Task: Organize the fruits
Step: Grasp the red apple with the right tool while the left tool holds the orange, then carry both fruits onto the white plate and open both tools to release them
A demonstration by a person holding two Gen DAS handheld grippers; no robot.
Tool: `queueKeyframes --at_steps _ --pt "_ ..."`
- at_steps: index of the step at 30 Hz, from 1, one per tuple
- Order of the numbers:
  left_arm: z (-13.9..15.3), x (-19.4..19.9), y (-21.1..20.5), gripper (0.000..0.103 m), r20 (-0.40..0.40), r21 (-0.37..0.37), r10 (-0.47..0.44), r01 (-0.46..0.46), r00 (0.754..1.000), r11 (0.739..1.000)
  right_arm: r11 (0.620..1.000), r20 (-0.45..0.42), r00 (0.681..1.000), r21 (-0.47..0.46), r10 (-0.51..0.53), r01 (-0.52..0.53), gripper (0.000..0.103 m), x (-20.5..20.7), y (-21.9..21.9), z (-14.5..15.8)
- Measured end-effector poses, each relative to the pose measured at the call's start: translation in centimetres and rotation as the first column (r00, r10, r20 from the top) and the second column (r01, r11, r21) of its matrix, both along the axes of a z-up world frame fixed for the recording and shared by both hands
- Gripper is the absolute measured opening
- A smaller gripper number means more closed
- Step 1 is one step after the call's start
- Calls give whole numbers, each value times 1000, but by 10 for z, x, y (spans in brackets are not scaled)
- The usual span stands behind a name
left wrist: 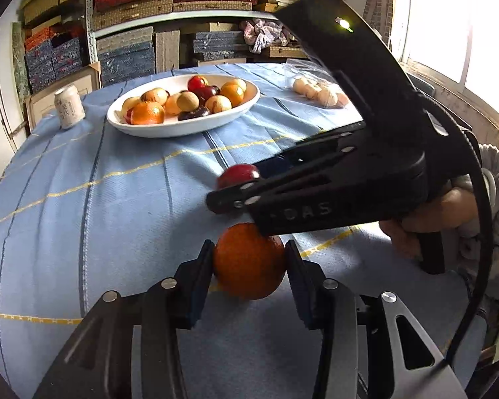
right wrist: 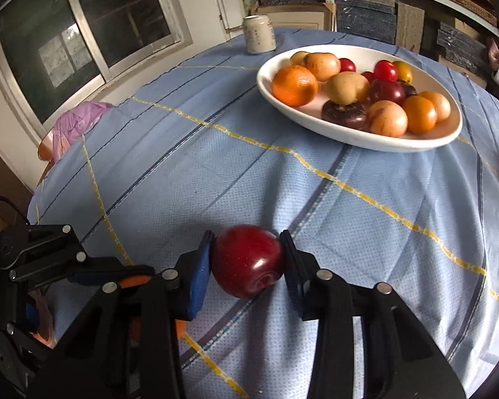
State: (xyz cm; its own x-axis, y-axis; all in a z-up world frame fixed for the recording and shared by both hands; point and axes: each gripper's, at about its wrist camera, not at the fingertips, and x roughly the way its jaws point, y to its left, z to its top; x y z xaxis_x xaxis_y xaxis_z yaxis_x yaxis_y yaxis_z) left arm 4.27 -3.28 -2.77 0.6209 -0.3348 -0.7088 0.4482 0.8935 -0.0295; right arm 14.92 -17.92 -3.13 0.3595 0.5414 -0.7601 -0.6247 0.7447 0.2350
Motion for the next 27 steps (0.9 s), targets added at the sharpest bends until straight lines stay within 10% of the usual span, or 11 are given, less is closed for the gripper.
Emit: queueKeyframes --at_steps 15,27 --pt "68 182 9 43 110 -6 133 -133 985 991 943 181 927 113 -329 313 39 115 -62 60" --pt "54 256 19 43 70 -69 201 -196 977 978 953 239 923 101 -301 285 39 169 -26 51"
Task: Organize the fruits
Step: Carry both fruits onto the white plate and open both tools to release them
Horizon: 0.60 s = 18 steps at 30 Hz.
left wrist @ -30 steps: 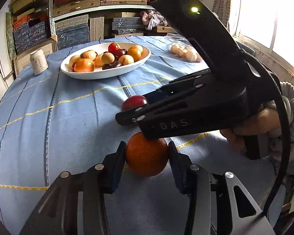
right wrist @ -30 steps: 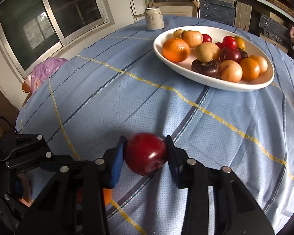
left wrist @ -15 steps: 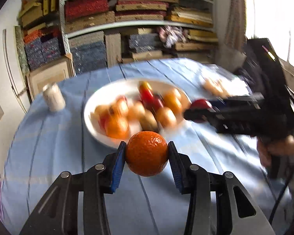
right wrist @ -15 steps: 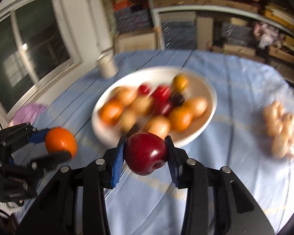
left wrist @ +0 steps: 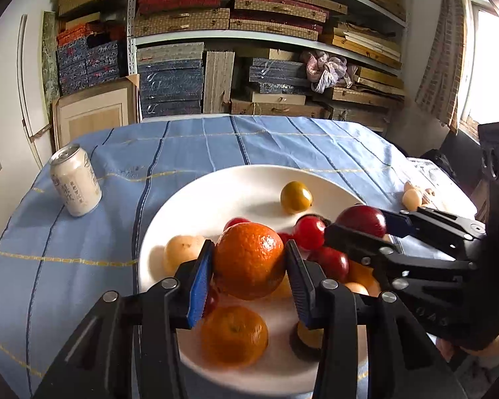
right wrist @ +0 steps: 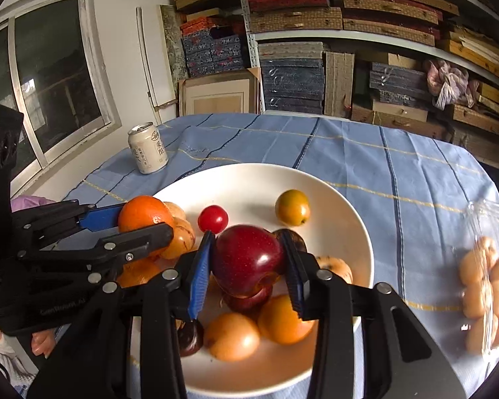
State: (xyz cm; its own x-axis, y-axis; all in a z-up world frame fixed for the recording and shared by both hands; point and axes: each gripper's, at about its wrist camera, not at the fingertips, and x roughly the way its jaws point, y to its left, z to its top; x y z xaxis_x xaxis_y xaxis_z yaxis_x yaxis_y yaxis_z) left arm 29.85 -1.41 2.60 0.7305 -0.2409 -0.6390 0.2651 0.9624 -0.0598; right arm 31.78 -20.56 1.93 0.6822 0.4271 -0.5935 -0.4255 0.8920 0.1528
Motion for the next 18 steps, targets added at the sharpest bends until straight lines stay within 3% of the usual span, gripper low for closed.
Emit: queueKeyframes --at_steps 8,11,15,16,18 --pt "5 65 -1 43 -64 -8 43 -44 997 999 998 26 998 -25 -57 58 39 46 5 1" --pt "-7 93 -1 43 -97 26 69 -67 993 997 998 6 999 -56 -36 36 39 67 12 -4" --pt "-25 115 7 43 -167 1 78 -79 983 997 998 -77 997 -60 23 -28 39 90 18 -14" --pt "-24 117 10 43 -172 -27 77 -83 982 996 997 -86 996 -66 40 -46 39 91 20 -15" --pt "-20 116 9 44 -156 -7 80 -82 985 997 992 -89 995 -114 43 -53 43 94 25 -16"
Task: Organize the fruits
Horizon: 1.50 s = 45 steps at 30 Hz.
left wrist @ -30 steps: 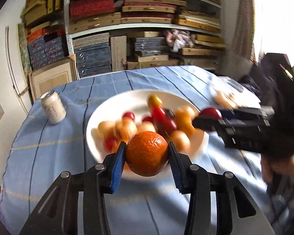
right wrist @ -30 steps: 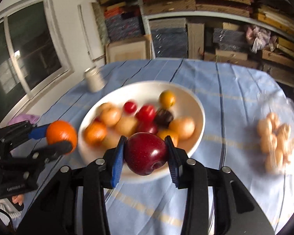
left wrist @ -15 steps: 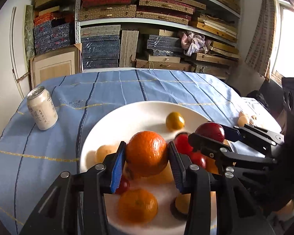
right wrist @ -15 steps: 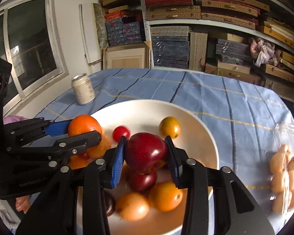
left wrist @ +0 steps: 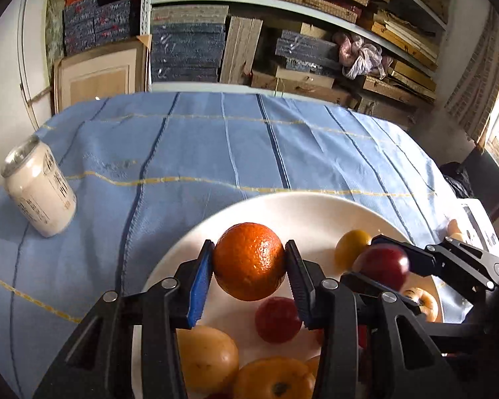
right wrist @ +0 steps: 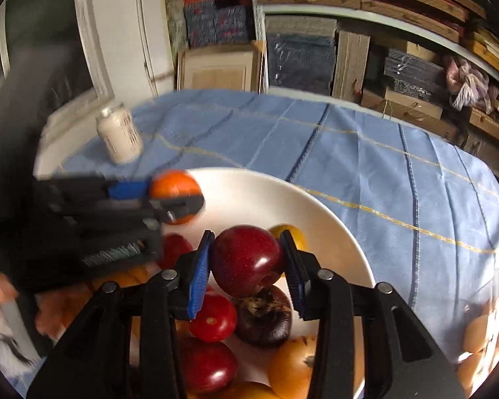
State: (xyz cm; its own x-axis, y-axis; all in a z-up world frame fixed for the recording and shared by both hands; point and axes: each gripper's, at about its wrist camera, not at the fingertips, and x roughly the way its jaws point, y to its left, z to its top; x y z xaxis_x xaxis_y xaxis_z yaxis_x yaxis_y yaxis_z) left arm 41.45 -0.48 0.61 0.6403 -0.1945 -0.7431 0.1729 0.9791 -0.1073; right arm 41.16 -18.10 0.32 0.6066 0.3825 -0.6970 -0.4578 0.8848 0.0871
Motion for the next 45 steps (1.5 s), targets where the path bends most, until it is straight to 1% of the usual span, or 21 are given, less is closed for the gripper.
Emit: queueKeyframes --at_steps 2,4,7,9,11,13,15,17,18,20,23,26,28,29,31,34,35,38,40,42,45 --pt "0 -1 -2 44 -8 9 -7 7 1000 1000 1000 -12 1000 -6 8 -8 49 2 3 1" --pt "2 -4 -3 44 -14 -6 -12 12 1000 1000 1000 -1 1000 -11 6 -6 51 -1 4 1" --pt "10 -14 -4 44 23 5 -1 0 1000 1000 1000 15 1000 2 -7 7 53 -8 0 5" --pt "22 -26 -4 45 52 8 -3 3 999 1000 1000 30 999 17 -24 23 60 -15 -5 12" --pt "33 -39 -3 55 74 9 3 -4 997 1000 999 47 998 39 -38 36 66 -25 -12 20" --pt "41 -51 -2 60 92 3 2 -2 996 1000 997 71 996 62 -60 56 74 -43 -19 30" --pt "51 -74 0 64 123 12 9 -10 992 1000 995 100 992 65 -83 77 87 -61 -26 38" --pt "56 -98 0 74 152 26 18 -22 988 999 992 146 982 48 -122 117 97 -87 -32 46" --pt "58 -113 1 76 168 34 22 -28 986 999 990 164 977 50 -139 133 98 -99 -35 49" --pt "58 -139 -1 89 188 43 26 -34 982 998 987 185 971 72 -153 142 98 -122 -42 53" --pt "53 -178 -2 99 222 64 31 -46 975 997 980 200 960 66 -197 187 98 -167 -54 54" --pt "47 -218 -4 99 257 93 27 -53 966 994 965 270 927 48 -260 257 99 -209 -65 49" --pt "43 -236 -4 99 257 110 39 -69 966 992 960 313 908 68 -279 272 99 -234 -71 46" --pt "40 -247 -4 99 254 120 64 -97 965 988 958 321 903 81 -285 274 99 -244 -74 43" --pt "33 -263 -2 99 244 122 99 -132 965 984 947 304 897 130 -321 295 99 -263 -83 39" --pt "26 -277 0 99 224 87 93 -115 970 989 924 259 891 184 -374 335 99 -279 -95 31" --pt "24 -282 0 99 225 82 91 -112 970 990 921 256 888 187 -381 342 99 -281 -95 28" --pt "18 -293 -4 99 227 100 66 -91 972 991 922 280 879 145 -385 358 99 -286 -90 19" --pt "15 -299 -6 99 229 107 44 -70 972 992 929 277 887 142 -369 341 99 -285 -86 17" --pt "13 -299 -7 99 230 111 49 -76 972 991 932 264 896 153 -358 327 99 -284 -83 15" --pt "10 -296 -8 99 222 119 47 -75 974 990 939 280 897 118 -343 323 99 -284 -78 12"
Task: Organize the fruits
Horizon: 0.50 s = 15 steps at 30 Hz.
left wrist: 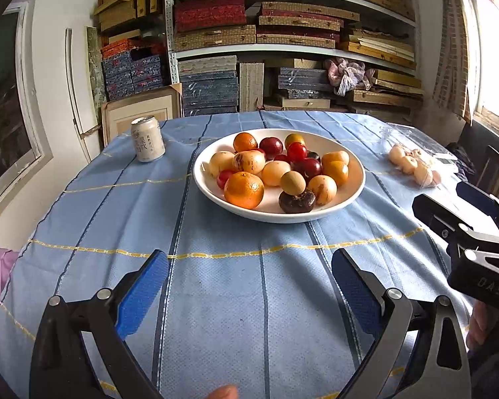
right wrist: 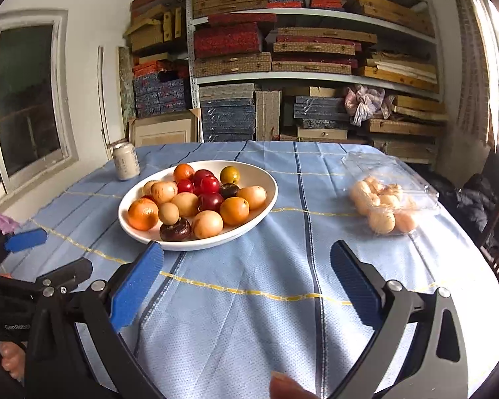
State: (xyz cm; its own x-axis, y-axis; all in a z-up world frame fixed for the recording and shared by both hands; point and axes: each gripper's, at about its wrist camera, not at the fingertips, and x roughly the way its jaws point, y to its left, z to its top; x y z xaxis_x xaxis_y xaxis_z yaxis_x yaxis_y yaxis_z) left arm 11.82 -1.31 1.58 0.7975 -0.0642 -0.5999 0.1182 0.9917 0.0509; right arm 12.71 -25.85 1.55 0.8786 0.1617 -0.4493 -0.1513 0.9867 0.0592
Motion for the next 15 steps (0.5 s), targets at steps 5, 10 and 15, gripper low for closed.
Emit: queueKeyframes --at_steps 5,10,15 --pt "-3 1 1 99 -17 -14 -21 20 1000 1000 1000 -15 1000 -9 13 -13 99 4 3 -2" --pt "-8 -1 -4 99 -39 -10 -35 34 999 999 995 4 999 -90 -32 33 99 4 10 -5" --pt "-7 -7 -8 99 -19 8 -37 37 999 999 995 14 1000 -103 -11 12 99 -3 17 -5"
